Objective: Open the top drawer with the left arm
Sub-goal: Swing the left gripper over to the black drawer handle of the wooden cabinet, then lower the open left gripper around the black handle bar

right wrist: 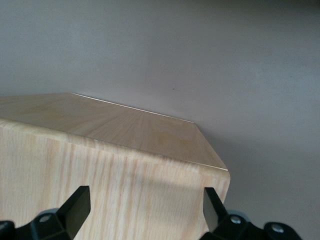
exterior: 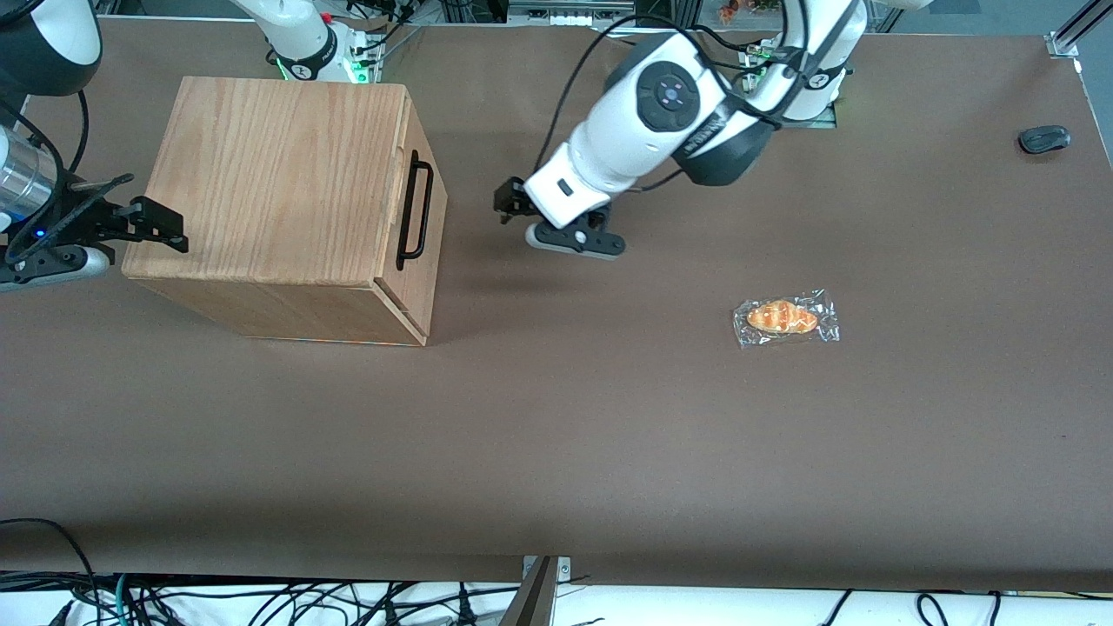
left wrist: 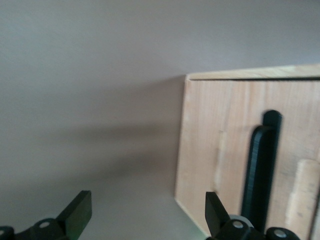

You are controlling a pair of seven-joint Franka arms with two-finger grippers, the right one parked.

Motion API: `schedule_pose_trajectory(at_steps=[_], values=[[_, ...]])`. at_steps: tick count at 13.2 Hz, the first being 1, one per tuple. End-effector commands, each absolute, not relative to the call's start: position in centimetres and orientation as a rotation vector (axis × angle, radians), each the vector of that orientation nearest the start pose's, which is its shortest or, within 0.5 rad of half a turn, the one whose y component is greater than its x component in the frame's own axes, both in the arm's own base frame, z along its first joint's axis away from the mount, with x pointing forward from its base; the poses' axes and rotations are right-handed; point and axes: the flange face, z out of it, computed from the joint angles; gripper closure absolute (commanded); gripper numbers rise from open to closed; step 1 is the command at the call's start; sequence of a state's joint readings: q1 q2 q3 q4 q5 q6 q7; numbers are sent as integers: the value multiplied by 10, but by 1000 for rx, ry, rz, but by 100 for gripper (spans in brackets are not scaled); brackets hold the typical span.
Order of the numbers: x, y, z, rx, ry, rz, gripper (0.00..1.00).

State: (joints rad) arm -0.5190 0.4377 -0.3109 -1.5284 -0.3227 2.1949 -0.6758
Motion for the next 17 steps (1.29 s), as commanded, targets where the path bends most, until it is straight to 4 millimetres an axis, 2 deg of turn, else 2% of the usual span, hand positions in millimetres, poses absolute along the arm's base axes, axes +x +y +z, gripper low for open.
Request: schedule_pose_trajectory(at_steps=[1, 4, 7, 12, 17], values=[[488, -541, 446, -3615, -157, 205, 0], [461, -568, 441, -3543, -142, 114, 0], [447, -594, 441, -3555, -141, 123, 0], [447, -623, 427, -3579, -199, 163, 0], [448, -630, 416, -3600, -229, 149, 0]])
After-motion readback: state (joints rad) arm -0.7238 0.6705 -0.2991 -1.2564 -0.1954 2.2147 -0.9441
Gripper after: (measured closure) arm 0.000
